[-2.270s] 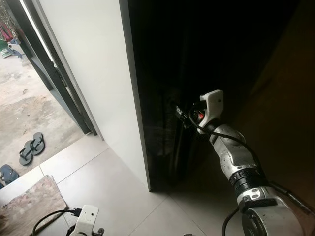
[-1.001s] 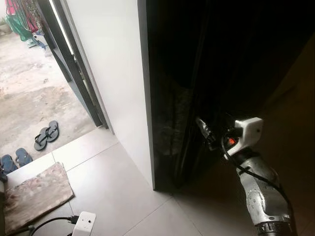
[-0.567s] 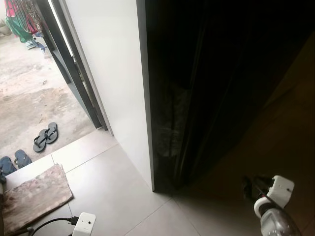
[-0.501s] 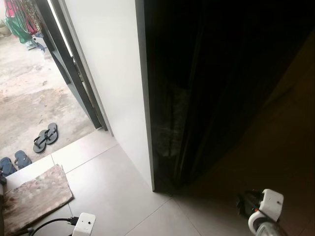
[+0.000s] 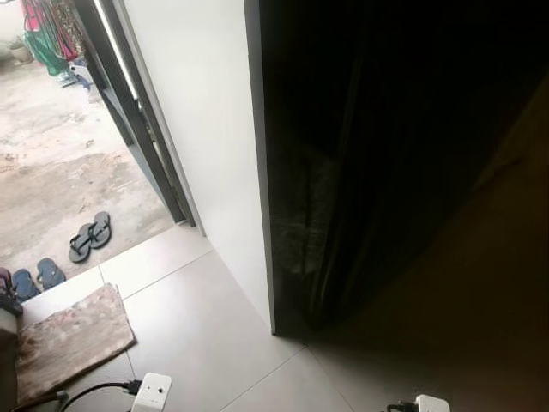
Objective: Restocking fridge
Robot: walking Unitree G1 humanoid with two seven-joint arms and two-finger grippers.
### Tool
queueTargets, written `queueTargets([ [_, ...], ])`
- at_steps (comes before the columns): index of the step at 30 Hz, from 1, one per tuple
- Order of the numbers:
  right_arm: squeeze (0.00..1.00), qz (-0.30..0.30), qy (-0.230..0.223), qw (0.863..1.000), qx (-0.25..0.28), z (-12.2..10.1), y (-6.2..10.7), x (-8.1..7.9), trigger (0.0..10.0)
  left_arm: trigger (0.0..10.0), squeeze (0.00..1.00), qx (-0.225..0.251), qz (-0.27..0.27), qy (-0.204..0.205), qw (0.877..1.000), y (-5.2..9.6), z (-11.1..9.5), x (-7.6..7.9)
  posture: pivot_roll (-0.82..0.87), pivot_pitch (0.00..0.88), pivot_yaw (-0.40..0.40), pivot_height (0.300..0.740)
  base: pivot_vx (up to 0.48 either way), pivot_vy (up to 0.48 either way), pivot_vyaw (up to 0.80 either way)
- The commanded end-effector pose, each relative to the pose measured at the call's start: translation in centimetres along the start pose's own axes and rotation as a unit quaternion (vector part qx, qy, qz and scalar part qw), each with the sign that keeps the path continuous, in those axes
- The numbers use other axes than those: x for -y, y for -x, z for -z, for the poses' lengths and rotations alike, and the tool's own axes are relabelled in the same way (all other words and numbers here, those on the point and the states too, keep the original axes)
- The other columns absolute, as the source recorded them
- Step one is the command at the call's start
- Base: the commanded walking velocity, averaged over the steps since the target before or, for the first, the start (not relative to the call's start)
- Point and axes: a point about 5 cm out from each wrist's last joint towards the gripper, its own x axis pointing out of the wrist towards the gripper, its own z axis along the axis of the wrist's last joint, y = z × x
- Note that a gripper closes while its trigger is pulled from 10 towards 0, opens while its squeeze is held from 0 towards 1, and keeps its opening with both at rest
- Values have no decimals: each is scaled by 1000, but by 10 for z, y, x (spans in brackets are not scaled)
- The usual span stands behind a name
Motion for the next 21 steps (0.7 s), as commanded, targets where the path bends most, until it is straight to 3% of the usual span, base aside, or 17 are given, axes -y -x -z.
queueTargets([
  [1, 0, -1, 2, 1000, -8, 12, 5, 7, 10000, 10000, 0, -12, 2, -3, 1000, 1, 6, 0, -26, 128, 27, 740, 0, 0, 0],
  [3, 0, 8, -6, 1000, -16, 26, 14, 22, 10000, 10000, 0, -11, 2, -3, 1000, 1, 5, 0, -30, 124, 23, 740, 0, 0, 0],
  [9, 0, 20, -17, 999, -23, 36, 23, 39, 10000, 10000, 0, -10, 6, -5, 1000, 0, 3, 3, -34, 115, 20, 740, 0, 0, 0],
  [17, 0, 20, -31, 999, -30, 43, 25, 39, 10000, 10000, 0, -8, 16, -1, 1000, 0, 1, 5, -40, 95, 25, 740, 0, 0, 0],
  [21, 0, 20, -32, 998, -44, 58, 33, 43, 10000, 10000, 0, -10, 22, 0, 1000, 0, 2, 6, -37, 84, 25, 740, 272, 0, 0],
])
